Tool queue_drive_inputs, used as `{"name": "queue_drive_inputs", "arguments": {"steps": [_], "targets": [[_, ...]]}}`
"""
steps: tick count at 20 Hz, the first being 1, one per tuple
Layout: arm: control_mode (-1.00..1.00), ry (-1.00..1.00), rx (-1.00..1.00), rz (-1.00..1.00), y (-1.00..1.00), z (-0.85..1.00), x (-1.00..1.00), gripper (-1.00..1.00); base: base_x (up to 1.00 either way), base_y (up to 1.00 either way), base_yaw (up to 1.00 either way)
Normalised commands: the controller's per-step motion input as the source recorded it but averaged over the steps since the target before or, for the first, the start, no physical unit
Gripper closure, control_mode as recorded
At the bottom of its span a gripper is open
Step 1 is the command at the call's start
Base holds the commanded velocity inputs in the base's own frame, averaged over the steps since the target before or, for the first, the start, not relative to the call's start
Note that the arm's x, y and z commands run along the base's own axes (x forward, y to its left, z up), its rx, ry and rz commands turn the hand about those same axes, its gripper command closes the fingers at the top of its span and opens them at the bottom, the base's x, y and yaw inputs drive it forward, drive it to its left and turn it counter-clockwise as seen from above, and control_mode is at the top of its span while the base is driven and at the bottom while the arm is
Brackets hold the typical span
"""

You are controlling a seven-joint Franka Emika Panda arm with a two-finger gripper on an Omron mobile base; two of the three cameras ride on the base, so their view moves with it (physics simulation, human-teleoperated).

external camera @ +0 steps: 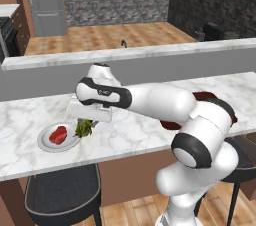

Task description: Create a steak meal by picking up the steak and asparagus from the tray and placing them on the plate. Leave the onion on the tray.

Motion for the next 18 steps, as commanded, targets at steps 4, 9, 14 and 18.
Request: {"name": "queue_drive_inputs", "arguments": {"steps": [4, 9, 14, 18], "targets": [[-1.00, -0.04, -0.02, 0.08, 0.47, -0.28, 0.16, 1.00, 0.00, 0.00, 0.00], [-1.00, -0.05, -0.01, 0.06, 0.20, -0.23, 0.26, 1.00, 0.00, 0.00, 0.00], [-1.00, -0.03, -0.02, 0.05, 0.17, -0.28, 0.34, 1.00, 0.00, 0.00, 0.00], [-1.00, 0.00, -0.02, 0.03, 0.14, -0.38, 0.42, 1.00, 0.00, 0.00, 0.00]]}}
